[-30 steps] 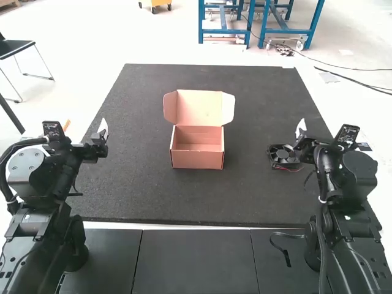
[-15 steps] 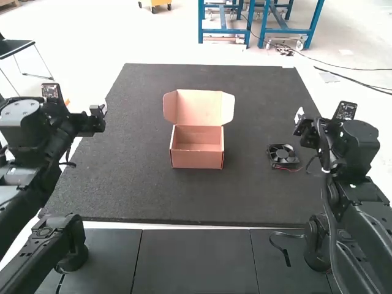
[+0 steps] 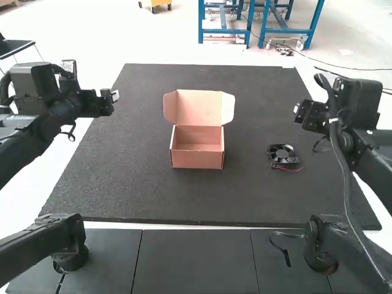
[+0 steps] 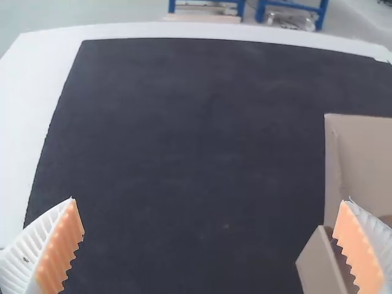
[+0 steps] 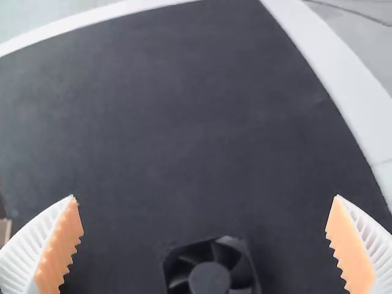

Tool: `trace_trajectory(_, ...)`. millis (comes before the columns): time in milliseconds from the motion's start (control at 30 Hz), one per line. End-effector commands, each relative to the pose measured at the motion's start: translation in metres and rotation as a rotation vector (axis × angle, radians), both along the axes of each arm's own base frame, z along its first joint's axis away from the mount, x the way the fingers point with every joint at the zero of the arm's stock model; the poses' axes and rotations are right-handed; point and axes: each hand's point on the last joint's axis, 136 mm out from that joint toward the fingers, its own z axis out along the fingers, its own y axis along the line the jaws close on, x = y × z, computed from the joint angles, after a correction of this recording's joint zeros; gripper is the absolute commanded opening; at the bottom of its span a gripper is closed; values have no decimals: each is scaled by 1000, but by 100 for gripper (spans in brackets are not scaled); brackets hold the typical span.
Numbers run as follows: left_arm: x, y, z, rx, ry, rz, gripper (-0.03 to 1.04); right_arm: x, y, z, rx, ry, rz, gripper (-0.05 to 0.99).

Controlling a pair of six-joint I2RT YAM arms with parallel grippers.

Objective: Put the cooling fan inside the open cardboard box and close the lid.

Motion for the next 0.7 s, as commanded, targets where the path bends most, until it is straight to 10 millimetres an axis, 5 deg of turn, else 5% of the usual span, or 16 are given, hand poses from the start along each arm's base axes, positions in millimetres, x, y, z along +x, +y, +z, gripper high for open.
trace_trajectory(0, 5, -8, 18, -16, -14, -39, 96, 8, 7, 39, 7, -47, 42, 91)
trace_trajectory(200, 21, -17, -17, 12, 166, -81, 96, 18, 6, 27, -43, 108, 60, 91)
trace_trajectory(667, 44, -41, -14, 32, 175, -208, 96, 32, -18, -32, -325, 360, 106, 91)
